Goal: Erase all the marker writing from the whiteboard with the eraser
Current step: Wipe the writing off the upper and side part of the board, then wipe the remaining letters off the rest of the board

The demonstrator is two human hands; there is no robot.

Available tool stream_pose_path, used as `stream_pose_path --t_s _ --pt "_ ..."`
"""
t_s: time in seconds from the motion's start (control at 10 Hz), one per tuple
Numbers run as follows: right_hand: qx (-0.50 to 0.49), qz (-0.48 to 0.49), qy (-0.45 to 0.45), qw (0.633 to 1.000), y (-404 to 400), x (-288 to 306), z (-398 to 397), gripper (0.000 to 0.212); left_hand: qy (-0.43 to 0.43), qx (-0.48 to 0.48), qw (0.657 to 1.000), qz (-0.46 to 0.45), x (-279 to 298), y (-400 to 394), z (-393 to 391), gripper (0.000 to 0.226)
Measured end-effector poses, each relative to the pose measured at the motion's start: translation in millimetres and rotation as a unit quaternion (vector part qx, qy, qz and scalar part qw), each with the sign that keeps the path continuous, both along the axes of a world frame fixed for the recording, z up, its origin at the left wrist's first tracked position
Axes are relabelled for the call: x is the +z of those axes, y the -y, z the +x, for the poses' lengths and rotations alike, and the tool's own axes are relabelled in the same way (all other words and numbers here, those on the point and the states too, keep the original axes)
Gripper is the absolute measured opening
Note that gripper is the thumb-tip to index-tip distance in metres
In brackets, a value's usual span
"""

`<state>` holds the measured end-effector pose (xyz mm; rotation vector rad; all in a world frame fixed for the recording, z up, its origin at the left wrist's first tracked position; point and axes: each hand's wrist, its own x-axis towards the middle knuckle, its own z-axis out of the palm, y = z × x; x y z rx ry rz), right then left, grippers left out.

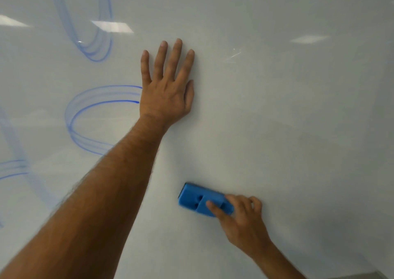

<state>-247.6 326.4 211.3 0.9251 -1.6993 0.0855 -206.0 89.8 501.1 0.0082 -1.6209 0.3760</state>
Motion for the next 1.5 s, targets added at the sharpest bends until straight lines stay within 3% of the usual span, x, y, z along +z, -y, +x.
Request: stream_pose_path --t_s 0.1,0.2,0.3,0.4,0.5,0.6,0.8,0.9,1.0,1.1,1.2,1.3,1.5 --pt "-0.020 -0.098 0.039 0.994 -15.1 22.0 -3.1 0.067 0.002 -0.001 1.000 0.002 -1.0 -0.2 -0.8 0.059" --pt "-0.024 -0.292 0.124 0.948 -12.4 43.5 -4.6 0.064 0.000 -0.003 1.000 0.001 -1.6 0.2 -1.5 0.059" --pt "-0.005 -0.319 0.136 0.938 6.4 39.3 0.4 0.065 -0.005 -0.001 1.000 -0.003 -1.4 0.7 -1.7 0.058" --pt "0.034 -0.067 0.047 0.996 24.9 2.7 11.9 0.070 -0.005 -0.001 1.000 -0.005 -1.2 0.6 -1.8 0.059" --pt "0.025 0.075 -0.010 0.997 18.3 -2.0 8.0 0.075 -0.005 -0.003 1.000 -0.006 -1.1 1.0 -2.2 0.059" --pt "0.009 0.036 -0.022 0.999 15.5 31.0 4.6 0.069 -0.010 -0.007 1.000 -0.011 -0.4 2.4 -2.4 0.058" --pt "0.022 -0.199 0.041 0.979 34.9 97.1 7.1 0.059 -0.013 -0.030 0.999 -0.015 3.1 2.7 3.8 0.056" --pt "0.051 -0.045 -0.032 0.997 43.8 98.3 9.8 0.064 -0.005 -0.044 0.999 -0.028 6.0 7.8 11.2 0.053" --pt "0.060 0.094 -0.109 0.988 37.1 133.4 2.8 0.075 0.011 -0.081 0.994 -0.070 5.6 23.4 25.9 0.040" --pt "0.053 0.031 -0.120 0.991 37.6 171.5 1.3 0.074 0.020 -0.112 0.989 -0.096 0.5 33.8 38.4 0.033" --pt "0.053 -0.078 -0.108 0.990 46.3 226.0 4.8 0.067 0.042 -0.138 0.983 -0.117 -8.2 47.0 55.6 0.044" --pt "0.057 -0.092 -0.132 0.985 58.0 256.7 7.1 0.066 0.044 -0.129 0.986 -0.099 -5.5 59.4 64.0 0.058" --pt "0.071 -0.043 -0.207 0.975 93.2 319.9 7.8 0.059 0.004 -0.101 0.987 -0.126 27.4 101.2 75.9 0.055"
